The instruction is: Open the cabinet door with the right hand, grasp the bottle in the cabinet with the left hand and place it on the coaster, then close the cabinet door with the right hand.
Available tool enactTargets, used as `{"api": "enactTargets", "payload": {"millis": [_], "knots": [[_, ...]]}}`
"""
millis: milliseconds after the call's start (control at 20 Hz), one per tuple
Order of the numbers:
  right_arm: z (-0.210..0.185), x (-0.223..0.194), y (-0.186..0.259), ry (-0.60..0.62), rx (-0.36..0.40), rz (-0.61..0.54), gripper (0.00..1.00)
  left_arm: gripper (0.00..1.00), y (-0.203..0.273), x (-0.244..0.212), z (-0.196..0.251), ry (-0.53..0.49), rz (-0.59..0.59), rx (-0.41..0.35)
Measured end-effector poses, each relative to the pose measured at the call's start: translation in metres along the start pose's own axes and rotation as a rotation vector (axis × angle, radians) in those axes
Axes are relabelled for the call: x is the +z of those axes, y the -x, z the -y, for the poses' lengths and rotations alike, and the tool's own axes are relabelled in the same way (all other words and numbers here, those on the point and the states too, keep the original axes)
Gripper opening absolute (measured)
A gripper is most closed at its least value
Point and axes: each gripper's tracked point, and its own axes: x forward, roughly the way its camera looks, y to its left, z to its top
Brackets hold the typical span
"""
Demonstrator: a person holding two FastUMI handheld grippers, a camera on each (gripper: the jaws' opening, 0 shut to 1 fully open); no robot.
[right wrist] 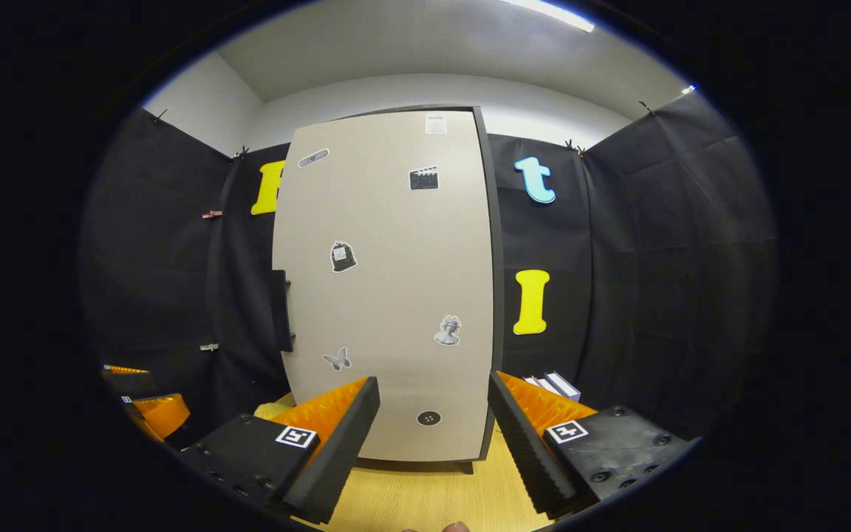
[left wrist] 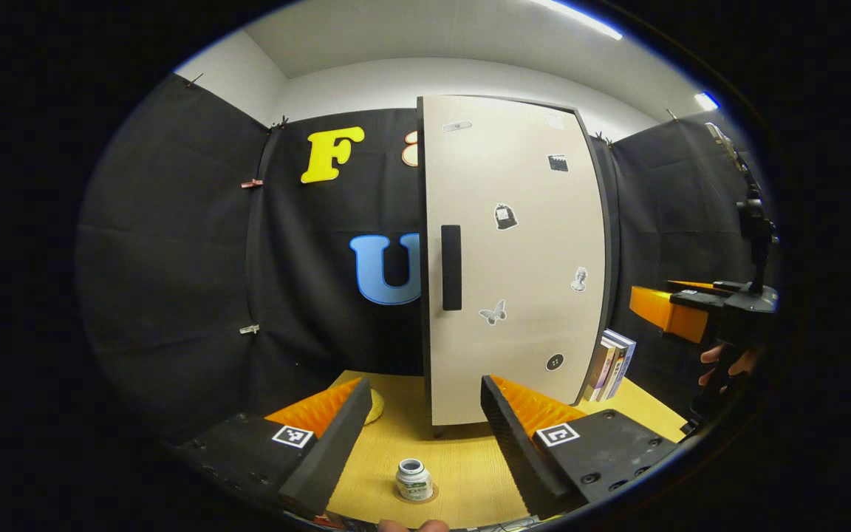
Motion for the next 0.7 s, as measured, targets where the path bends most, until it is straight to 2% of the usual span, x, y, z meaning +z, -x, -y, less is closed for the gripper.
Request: {"api": "enactTargets", "payload": {"millis": [450, 700], "knots": [[0.022, -0.001, -0.003, 0.007, -0.008, -0.004, 0.97, 0.94, -0.011, 0.003, 0.014, 0.0, 0.011, -0.006], [0.042, 0.0, -0.005, 0.007, -0.007, -0.011, 0.96, 0.94, -0.016, 0.004, 0.018, 0.01, 0.018, 0.024]]}}
